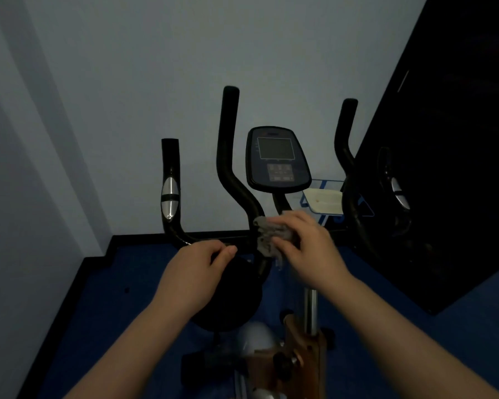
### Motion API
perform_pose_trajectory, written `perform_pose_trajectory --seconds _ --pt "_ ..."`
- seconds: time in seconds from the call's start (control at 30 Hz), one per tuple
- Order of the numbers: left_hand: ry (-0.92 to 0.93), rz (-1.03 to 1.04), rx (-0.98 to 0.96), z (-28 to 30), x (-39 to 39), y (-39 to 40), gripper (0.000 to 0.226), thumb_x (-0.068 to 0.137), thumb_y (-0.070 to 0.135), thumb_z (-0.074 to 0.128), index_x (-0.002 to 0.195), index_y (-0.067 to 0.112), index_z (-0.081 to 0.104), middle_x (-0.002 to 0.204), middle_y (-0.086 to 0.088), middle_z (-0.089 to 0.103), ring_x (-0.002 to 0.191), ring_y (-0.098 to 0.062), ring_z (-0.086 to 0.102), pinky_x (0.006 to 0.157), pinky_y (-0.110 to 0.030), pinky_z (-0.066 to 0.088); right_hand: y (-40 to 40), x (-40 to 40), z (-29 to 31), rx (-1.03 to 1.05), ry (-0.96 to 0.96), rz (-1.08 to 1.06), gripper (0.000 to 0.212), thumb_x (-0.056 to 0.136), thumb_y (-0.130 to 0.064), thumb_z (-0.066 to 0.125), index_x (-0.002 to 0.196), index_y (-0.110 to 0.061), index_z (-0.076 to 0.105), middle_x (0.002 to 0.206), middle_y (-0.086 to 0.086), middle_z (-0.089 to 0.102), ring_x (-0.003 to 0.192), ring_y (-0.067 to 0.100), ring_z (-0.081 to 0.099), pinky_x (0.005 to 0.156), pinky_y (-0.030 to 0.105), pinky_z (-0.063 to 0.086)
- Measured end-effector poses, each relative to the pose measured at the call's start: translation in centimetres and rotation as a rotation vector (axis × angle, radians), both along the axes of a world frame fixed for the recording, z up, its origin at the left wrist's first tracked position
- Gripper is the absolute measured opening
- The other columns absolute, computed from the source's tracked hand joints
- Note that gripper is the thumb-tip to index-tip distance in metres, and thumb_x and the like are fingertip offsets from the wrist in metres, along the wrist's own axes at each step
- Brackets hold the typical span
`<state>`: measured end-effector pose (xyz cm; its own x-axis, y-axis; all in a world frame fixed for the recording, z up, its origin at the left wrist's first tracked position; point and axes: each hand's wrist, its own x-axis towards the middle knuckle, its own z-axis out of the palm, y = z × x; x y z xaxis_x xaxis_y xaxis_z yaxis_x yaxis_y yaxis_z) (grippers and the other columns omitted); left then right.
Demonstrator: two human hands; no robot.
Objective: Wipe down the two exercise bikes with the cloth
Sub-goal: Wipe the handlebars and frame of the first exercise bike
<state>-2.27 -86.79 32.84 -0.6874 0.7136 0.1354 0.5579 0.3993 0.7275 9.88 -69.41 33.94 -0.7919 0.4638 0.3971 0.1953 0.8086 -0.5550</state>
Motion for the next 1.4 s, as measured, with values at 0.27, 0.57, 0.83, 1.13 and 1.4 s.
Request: perform_pose_trajectory --seconds 0.27,0.57,0.83,1.13,1.4 --pt "0.021 0.008 -0.015 0.2 0.2 0.0 0.035 0.095 0.047 0.049 0.071 0.026 0.063 0.062 0.004 0.061 0.058 -0.005 0.056 0.057 -0.029 0.042 0.8 -1.2 -0.1 0.385 -0.16 -0.196 0.026 0.086 -0.023 0.067 0.111 -0.025 0.065 0.106 -0.005 0.061 0.104 0.02 0.044 0.082 0.031 0.026" --pt "0.021 0.008 -0.022 0.1 0.2 0.0 0.035 0.096 0.047 0.048 0.072 0.026 0.063 0.062 0.005 0.061 0.059 -0.004 0.055 0.055 -0.027 0.041 0.8 0.6 -1.4 0.268 -0.144 -0.181 0.028 0.086 -0.021 0.066 0.113 -0.024 0.064 0.107 -0.001 0.057 0.102 0.018 0.045 0.083 0.027 0.028" --pt "0.018 0.006 -0.038 0.1 0.1 0.2 0.037 0.096 0.047 0.047 0.066 0.028 0.058 0.059 0.006 0.056 0.056 -0.004 0.054 0.051 -0.024 0.035 -0.4 1.5 -1.6 0.155 -0.207 -0.106 0.046 0.098 -0.042 0.038 0.143 -0.031 0.043 0.143 -0.007 0.041 0.127 0.012 0.029 0.103 0.026 0.024" --pt "0.053 0.009 -0.045 0.5 0.4 0.0 0.034 0.097 0.045 0.046 0.068 0.031 0.057 0.061 0.009 0.054 0.059 -0.005 0.051 0.052 -0.025 0.031 -1.2 -0.2 -1.2 0.114 -0.068 -0.27 0.031 0.097 -0.022 0.054 0.127 -0.017 0.059 0.131 0.0 0.052 0.122 0.017 0.044 0.101 0.028 0.037" --pt "0.054 -0.004 -0.053 0.5 0.4 0.0 0.035 0.098 0.044 0.045 0.069 0.028 0.057 0.061 0.007 0.055 0.059 -0.005 0.052 0.052 -0.026 0.032 -1.0 -0.8 -0.5 0.139 -0.111 -0.302 0.032 0.099 -0.017 0.051 0.129 -0.015 0.06 0.132 0.002 0.054 0.122 0.017 0.044 0.103 0.027 0.036"
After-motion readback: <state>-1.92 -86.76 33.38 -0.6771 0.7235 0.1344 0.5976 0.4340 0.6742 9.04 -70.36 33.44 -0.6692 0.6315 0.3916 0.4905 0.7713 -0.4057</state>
